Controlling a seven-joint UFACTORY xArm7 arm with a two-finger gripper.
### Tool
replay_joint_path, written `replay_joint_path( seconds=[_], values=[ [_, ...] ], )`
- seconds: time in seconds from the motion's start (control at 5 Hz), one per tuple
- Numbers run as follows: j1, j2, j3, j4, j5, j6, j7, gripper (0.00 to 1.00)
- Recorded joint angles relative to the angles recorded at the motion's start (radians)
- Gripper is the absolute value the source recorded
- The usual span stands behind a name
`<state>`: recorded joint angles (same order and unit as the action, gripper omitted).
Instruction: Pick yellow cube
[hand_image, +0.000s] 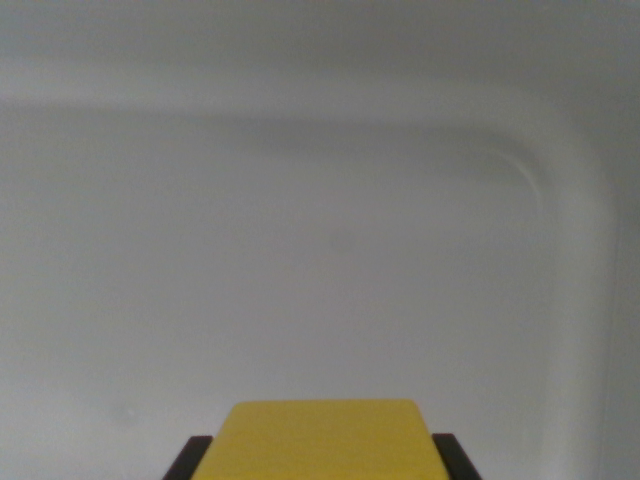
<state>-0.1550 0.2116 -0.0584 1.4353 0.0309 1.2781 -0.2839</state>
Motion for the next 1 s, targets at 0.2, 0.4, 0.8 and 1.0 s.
replay_joint_path(
  seconds=[0.2, 0.4, 0.8, 1.0],
  values=[
    [0.0000, 0.000, 0.000, 0.000, 0.0000, 0.000, 0.000, 1.00],
    [0.0003, -0.016, -0.001, 0.027, -0.0017, 0.042, 0.002, 1.00],
    [0.0006, -0.031, -0.001, 0.051, -0.0033, 0.082, 0.003, 1.00],
    [0.0006, -0.031, -0.001, 0.051, -0.0033, 0.082, 0.003, 1.00]
  ],
)
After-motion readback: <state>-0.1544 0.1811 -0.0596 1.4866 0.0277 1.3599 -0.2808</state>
